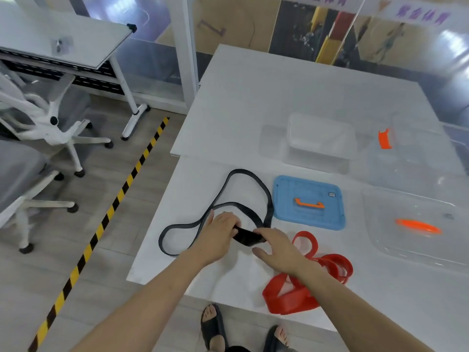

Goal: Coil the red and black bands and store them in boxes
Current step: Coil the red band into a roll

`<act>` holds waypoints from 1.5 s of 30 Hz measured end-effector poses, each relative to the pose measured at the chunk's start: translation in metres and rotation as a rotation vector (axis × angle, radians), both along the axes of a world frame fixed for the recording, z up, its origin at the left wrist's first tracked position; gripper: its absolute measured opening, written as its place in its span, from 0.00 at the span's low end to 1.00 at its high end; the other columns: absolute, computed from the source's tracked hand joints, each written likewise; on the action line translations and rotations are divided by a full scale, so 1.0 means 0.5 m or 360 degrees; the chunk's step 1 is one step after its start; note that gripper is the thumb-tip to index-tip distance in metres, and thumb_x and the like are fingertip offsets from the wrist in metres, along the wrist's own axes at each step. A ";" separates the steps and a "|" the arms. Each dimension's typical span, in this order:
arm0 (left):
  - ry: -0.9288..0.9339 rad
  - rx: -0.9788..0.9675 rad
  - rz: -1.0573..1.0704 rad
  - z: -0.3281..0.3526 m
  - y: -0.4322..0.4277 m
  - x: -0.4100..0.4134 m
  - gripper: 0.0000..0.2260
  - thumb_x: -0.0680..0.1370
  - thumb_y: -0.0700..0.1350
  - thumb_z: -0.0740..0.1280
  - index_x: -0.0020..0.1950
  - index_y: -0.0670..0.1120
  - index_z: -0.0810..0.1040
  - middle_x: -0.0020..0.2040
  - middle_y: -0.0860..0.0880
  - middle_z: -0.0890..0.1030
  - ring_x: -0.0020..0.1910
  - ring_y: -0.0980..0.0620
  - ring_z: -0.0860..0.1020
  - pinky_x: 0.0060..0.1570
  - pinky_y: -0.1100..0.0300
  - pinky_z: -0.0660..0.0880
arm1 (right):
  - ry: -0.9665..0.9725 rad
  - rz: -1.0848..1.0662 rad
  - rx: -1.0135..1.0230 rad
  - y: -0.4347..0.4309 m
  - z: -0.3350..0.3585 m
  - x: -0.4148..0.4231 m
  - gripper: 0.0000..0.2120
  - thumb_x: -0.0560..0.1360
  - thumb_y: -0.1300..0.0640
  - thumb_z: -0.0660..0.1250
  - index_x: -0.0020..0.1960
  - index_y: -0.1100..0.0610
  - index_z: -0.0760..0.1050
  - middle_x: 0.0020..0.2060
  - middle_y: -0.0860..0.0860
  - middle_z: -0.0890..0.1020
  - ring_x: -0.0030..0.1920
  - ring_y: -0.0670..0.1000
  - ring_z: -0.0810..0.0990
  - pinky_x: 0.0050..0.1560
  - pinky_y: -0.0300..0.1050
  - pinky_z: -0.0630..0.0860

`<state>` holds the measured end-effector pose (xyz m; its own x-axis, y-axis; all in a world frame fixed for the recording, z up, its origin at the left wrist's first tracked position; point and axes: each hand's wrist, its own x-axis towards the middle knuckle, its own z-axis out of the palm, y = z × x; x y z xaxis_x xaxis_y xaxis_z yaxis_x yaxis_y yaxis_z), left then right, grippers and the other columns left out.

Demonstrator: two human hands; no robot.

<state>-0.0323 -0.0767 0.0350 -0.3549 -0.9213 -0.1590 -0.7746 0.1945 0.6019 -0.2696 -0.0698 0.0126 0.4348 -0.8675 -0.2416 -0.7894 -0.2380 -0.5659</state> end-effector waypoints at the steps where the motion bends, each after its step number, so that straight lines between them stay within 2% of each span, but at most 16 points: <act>1: 0.0091 0.0006 0.0007 0.041 -0.008 0.002 0.10 0.82 0.37 0.58 0.58 0.49 0.74 0.58 0.56 0.77 0.61 0.55 0.71 0.78 0.50 0.54 | -0.0068 -0.0056 -0.0024 -0.007 0.015 0.004 0.26 0.77 0.44 0.71 0.72 0.54 0.75 0.62 0.49 0.83 0.60 0.50 0.80 0.66 0.48 0.74; 4: 0.0453 0.0111 0.0087 0.151 -0.028 0.002 0.09 0.84 0.38 0.57 0.59 0.47 0.74 0.57 0.52 0.78 0.57 0.54 0.73 0.63 0.58 0.69 | -0.0188 -0.0237 -0.0114 -0.035 0.053 0.030 0.22 0.75 0.47 0.76 0.65 0.53 0.76 0.51 0.43 0.82 0.49 0.43 0.79 0.54 0.41 0.75; 7: 0.0745 0.0183 0.0240 0.252 -0.051 0.007 0.07 0.86 0.40 0.55 0.58 0.49 0.71 0.50 0.55 0.76 0.47 0.66 0.74 0.49 0.71 0.69 | -0.0287 -0.0463 -0.0137 -0.065 0.096 0.060 0.10 0.76 0.52 0.75 0.53 0.50 0.75 0.42 0.43 0.80 0.42 0.43 0.77 0.45 0.41 0.72; 11: 0.0900 0.0076 0.0495 0.317 -0.088 0.058 0.07 0.87 0.43 0.54 0.59 0.49 0.70 0.47 0.51 0.75 0.44 0.58 0.73 0.48 0.63 0.70 | -0.0405 -0.0648 -0.0037 -0.095 0.171 0.084 0.05 0.81 0.49 0.69 0.50 0.45 0.73 0.44 0.48 0.82 0.46 0.49 0.81 0.48 0.48 0.77; 13: 0.0879 0.0055 0.0564 0.312 -0.100 0.097 0.07 0.87 0.47 0.53 0.61 0.53 0.69 0.47 0.47 0.76 0.41 0.56 0.74 0.46 0.62 0.71 | -0.0572 -0.0726 -0.0076 -0.111 0.233 0.081 0.06 0.81 0.52 0.70 0.50 0.44 0.74 0.44 0.43 0.83 0.47 0.39 0.81 0.49 0.40 0.74; 15: 0.0851 0.0134 0.0527 0.299 -0.107 0.123 0.08 0.86 0.52 0.56 0.64 0.56 0.67 0.47 0.49 0.73 0.38 0.55 0.74 0.41 0.62 0.74 | -0.0732 -0.0782 -0.0170 -0.125 0.309 0.072 0.05 0.80 0.56 0.72 0.53 0.48 0.77 0.45 0.44 0.84 0.46 0.34 0.81 0.50 0.33 0.72; 19: 0.0431 0.0040 0.0281 0.286 -0.112 0.102 0.29 0.75 0.65 0.66 0.72 0.60 0.62 0.62 0.54 0.67 0.59 0.53 0.72 0.60 0.56 0.72 | -0.1179 -0.0846 -0.0212 -0.123 0.462 0.070 0.06 0.79 0.59 0.73 0.56 0.52 0.82 0.48 0.52 0.88 0.52 0.51 0.87 0.55 0.45 0.84; 22: 0.0516 0.0023 0.0223 0.304 -0.105 0.030 0.39 0.70 0.66 0.73 0.74 0.59 0.60 0.61 0.61 0.64 0.61 0.51 0.72 0.64 0.54 0.73 | -0.1446 -0.0890 -0.0167 -0.105 0.549 0.086 0.07 0.78 0.62 0.74 0.56 0.55 0.82 0.47 0.58 0.88 0.52 0.57 0.88 0.53 0.50 0.86; 24: 0.0647 -0.0029 0.0173 0.317 -0.100 -0.012 0.31 0.71 0.64 0.74 0.68 0.67 0.61 0.55 0.68 0.62 0.55 0.51 0.72 0.59 0.54 0.74 | -0.1514 -0.0917 -0.0206 -0.096 0.582 0.092 0.08 0.78 0.62 0.74 0.57 0.58 0.82 0.47 0.59 0.87 0.51 0.58 0.88 0.51 0.49 0.86; 26: 0.0699 -0.0133 0.0115 0.331 -0.100 -0.039 0.17 0.77 0.59 0.70 0.59 0.68 0.65 0.53 0.65 0.64 0.54 0.53 0.70 0.56 0.58 0.71 | -0.1548 -0.0927 -0.0236 -0.091 0.599 0.094 0.08 0.78 0.61 0.74 0.57 0.59 0.82 0.45 0.57 0.86 0.50 0.57 0.87 0.51 0.50 0.87; 29: 0.0845 -0.0059 0.0076 0.354 -0.101 -0.052 0.12 0.82 0.54 0.64 0.64 0.57 0.69 0.59 0.58 0.75 0.61 0.57 0.75 0.60 0.63 0.73 | -0.1588 -0.0917 -0.0272 -0.090 0.602 0.085 0.08 0.79 0.60 0.73 0.58 0.57 0.82 0.48 0.55 0.87 0.49 0.51 0.87 0.54 0.50 0.86; 32: 0.1012 -0.0029 0.0221 0.393 -0.103 -0.053 0.09 0.84 0.49 0.62 0.61 0.47 0.73 0.51 0.54 0.83 0.51 0.64 0.80 0.54 0.63 0.73 | -0.1746 -0.0938 -0.0268 -0.087 0.566 0.063 0.15 0.80 0.52 0.72 0.65 0.53 0.79 0.58 0.55 0.85 0.60 0.52 0.85 0.60 0.49 0.83; 35: 0.1314 -0.0006 0.0370 0.446 -0.116 -0.050 0.09 0.86 0.47 0.59 0.61 0.42 0.70 0.40 0.47 0.77 0.43 0.53 0.78 0.57 0.52 0.76 | -0.1494 -0.0905 -0.0176 -0.074 0.483 0.063 0.24 0.75 0.43 0.73 0.68 0.48 0.75 0.62 0.50 0.84 0.65 0.48 0.82 0.69 0.55 0.78; 38: 0.1703 0.0087 0.0359 0.508 -0.133 -0.058 0.08 0.87 0.46 0.57 0.55 0.42 0.70 0.38 0.49 0.71 0.41 0.48 0.73 0.65 0.49 0.75 | -0.1121 -0.0717 0.0024 -0.058 0.402 0.088 0.30 0.73 0.43 0.77 0.71 0.40 0.70 0.67 0.41 0.80 0.70 0.40 0.75 0.74 0.50 0.71; 42: 0.2271 0.0212 0.0484 0.601 -0.148 -0.076 0.09 0.87 0.46 0.56 0.49 0.46 0.67 0.36 0.50 0.69 0.35 0.51 0.68 0.52 0.50 0.72 | -0.0937 -0.0653 0.0152 -0.028 0.387 0.105 0.28 0.71 0.42 0.78 0.67 0.36 0.70 0.61 0.35 0.80 0.63 0.37 0.78 0.60 0.37 0.74; 45: 0.2553 0.0228 0.0533 0.646 -0.159 -0.086 0.09 0.88 0.47 0.54 0.53 0.45 0.68 0.37 0.49 0.68 0.34 0.51 0.67 0.45 0.54 0.70 | -0.0989 -0.0799 0.0058 -0.014 0.388 0.086 0.18 0.74 0.44 0.77 0.60 0.42 0.75 0.53 0.43 0.84 0.54 0.43 0.82 0.54 0.38 0.78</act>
<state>-0.0753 -0.1562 0.3581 -0.0310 -0.9973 0.0666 0.6259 0.0326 0.7793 -0.2266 -0.0766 0.2064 0.0589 -0.9916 -0.1150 -0.3348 0.0889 -0.9381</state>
